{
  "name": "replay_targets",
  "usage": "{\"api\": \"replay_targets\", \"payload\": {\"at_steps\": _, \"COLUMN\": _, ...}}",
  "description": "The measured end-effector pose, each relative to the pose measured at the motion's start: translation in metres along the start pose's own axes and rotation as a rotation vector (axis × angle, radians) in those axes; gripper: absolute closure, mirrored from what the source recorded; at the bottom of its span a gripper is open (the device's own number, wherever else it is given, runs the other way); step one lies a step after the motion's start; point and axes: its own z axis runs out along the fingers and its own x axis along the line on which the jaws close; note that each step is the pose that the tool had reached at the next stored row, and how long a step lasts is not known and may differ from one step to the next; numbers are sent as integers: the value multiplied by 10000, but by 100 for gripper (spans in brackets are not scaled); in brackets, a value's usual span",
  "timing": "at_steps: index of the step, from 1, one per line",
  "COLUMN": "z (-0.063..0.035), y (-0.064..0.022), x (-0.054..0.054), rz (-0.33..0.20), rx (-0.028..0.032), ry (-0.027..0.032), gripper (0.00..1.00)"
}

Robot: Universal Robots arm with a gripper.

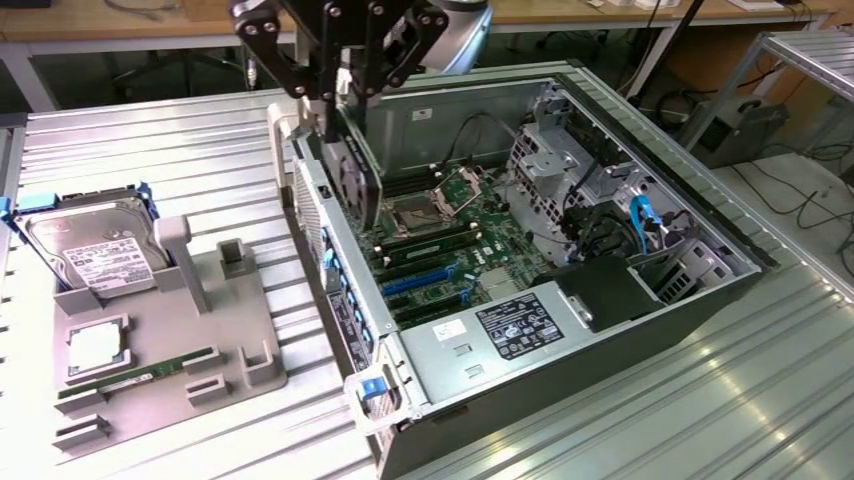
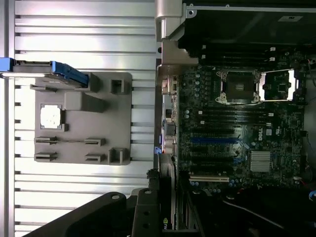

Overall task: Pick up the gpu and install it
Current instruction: 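Pick up the gpu and move the gpu toward the slot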

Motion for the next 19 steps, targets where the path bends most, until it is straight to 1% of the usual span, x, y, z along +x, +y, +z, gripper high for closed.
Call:
{"api": "replay_targets", "payload": {"at_steps": 4, "z": 39, "y": -1, "x": -181, "rz": 1, "rx": 2, "ry": 19, "gripper": 74}}
{"api": "replay_targets", "payload": {"at_steps": 6, "z": 78, "y": 8, "x": -279, "rz": 3, "rx": 4, "ry": 25, "gripper": 74}}
{"api": "replay_targets", "payload": {"at_steps": 7, "z": 103, "y": 16, "x": -345, "rz": 2, "rx": 7, "ry": 30, "gripper": 74}}
{"api": "replay_targets", "payload": {"at_steps": 19, "z": 326, "y": 104, "x": -913, "rz": 3, "rx": 8, "ry": 57, "gripper": 74}}
